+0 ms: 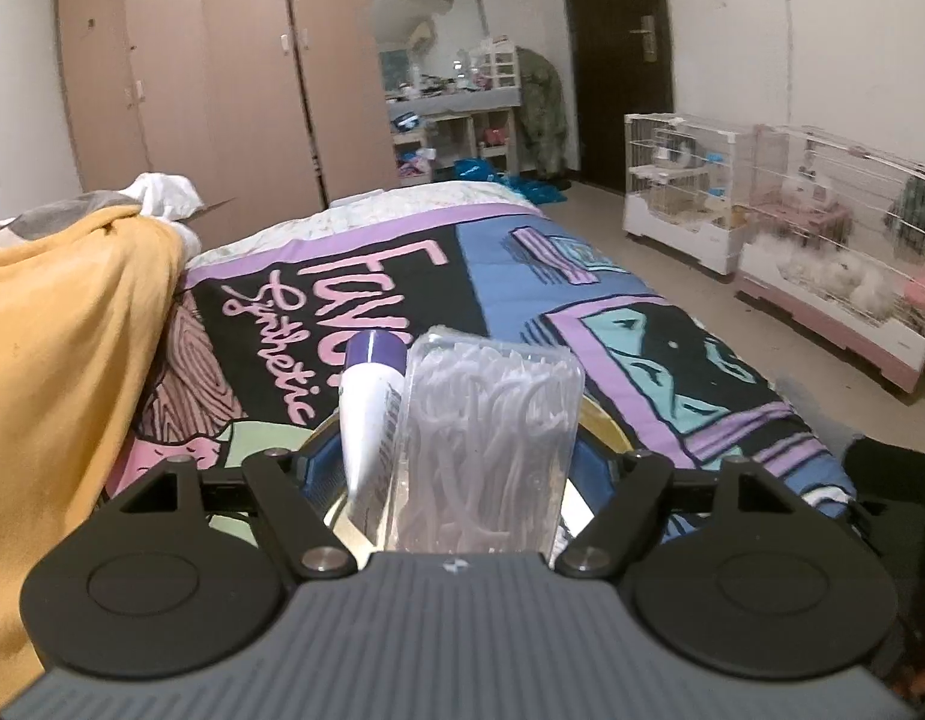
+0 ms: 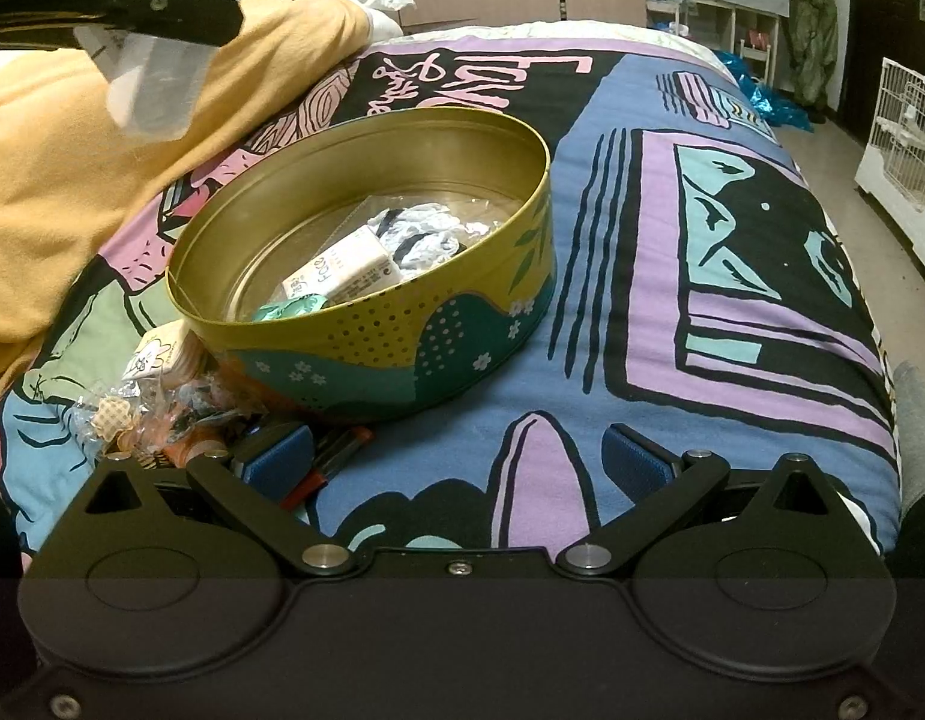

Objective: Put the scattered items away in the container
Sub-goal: 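Lift the floss box and tube over the tin and open the left gripper, then withdraw the left gripper from the tin toward the remaining items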

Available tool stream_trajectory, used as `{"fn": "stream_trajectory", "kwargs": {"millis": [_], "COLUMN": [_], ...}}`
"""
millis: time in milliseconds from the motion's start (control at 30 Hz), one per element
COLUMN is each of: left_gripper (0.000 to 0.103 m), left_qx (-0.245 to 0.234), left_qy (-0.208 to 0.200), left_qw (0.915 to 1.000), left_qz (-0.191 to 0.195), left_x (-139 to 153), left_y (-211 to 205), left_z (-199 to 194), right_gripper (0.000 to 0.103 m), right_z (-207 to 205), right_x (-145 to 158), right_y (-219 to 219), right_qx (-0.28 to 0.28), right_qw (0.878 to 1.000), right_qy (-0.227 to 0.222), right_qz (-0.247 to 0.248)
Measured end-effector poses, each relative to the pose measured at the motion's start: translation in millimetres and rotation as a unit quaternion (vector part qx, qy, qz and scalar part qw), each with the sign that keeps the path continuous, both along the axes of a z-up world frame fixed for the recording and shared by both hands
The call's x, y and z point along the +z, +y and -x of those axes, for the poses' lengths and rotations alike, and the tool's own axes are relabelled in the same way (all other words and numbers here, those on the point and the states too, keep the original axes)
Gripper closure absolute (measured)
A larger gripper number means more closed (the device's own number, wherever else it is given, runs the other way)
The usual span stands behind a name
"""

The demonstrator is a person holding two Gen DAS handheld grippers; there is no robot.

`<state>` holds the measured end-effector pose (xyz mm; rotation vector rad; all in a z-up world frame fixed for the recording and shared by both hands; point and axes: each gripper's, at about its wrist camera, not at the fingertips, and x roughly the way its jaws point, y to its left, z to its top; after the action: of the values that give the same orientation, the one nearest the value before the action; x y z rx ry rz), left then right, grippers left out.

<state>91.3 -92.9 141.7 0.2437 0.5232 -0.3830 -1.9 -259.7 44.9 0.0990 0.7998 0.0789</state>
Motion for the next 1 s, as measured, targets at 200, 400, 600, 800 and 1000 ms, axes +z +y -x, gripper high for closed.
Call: {"fn": "stream_trajectory", "kwargs": {"millis": [200, 400, 600, 800, 1000], "left_gripper": [0.000, 0.000, 0.000, 0.000, 0.000], "left_qx": [0.018, 0.025, 0.038, 0.045, 0.057], "left_qy": [-0.012, 0.006, 0.026, 0.043, 0.060], "left_qw": [0.9998, 0.9997, 0.9989, 0.9980, 0.9965], "left_qz": [0.001, 0.003, 0.007, 0.010, 0.014], "left_x": [-1, -11, -27, -41, -57], "left_y": [4, 21, 41, 56, 67], "left_z": [-3, 3, 12, 26, 34], "right_gripper": [0.000, 0.000, 0.000, 0.000, 0.000], "right_z": [1, 1, 1, 0, -1], "right_x": [-1, -1, -1, -3, -3], "right_y": [3, 2, 2, 1, -1], "right_qx": [-0.001, 0.003, 0.000, 0.001, -0.003], "right_qw": [1.000, 1.000, 1.000, 1.000, 1.000], "right_qy": [0.001, 0.004, 0.006, 0.008, 0.009], "right_qz": [0.000, 0.003, 0.001, 0.005, 0.002]}}
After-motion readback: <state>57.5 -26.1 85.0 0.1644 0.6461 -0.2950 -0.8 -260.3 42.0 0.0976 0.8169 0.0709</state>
